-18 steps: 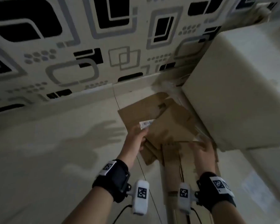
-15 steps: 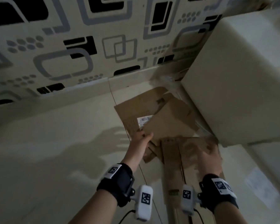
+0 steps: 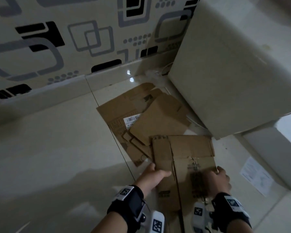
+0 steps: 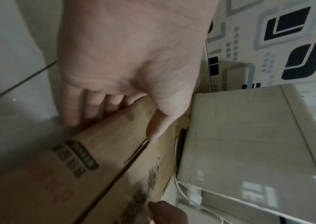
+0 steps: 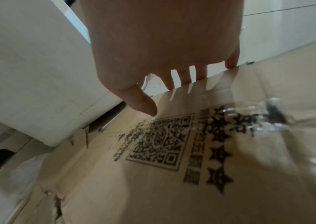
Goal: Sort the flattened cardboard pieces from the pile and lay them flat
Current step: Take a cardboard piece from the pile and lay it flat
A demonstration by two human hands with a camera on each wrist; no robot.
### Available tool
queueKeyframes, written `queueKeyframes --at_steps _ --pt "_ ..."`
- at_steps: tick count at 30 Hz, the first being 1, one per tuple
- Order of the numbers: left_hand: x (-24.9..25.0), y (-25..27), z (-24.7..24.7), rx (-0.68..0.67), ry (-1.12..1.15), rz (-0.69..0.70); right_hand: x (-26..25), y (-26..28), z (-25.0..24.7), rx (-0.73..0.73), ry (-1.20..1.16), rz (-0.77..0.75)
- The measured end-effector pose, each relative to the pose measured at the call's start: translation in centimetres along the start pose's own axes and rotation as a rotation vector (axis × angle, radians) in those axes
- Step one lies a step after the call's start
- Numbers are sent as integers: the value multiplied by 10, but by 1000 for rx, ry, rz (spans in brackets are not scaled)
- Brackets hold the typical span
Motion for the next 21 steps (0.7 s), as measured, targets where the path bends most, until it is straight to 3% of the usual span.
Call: queueKeyframes --at_steps 7,16,18,21 --pt "-3 18 -30 81 99 166 3 3 18 -58 -272 -49" --pt "-29 77 -165 262 248 347 -68 49 68 -665 -581 -47" --pt "-41 93 -197 375 264 355 -81 65 97 -752 -638 -35" --pt "-63 114 -238 533 178 319 -90 91 144 -768 -700 -14"
Point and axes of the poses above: each hand's wrist, its own y-axis away from the middle knuckle, its own z-axis out of the palm, x = y × z, the point moved 1 cm from there along -y, towards the middle knuckle, and after that the axes turned 15 degrees about -y, right-handed, at the moved point
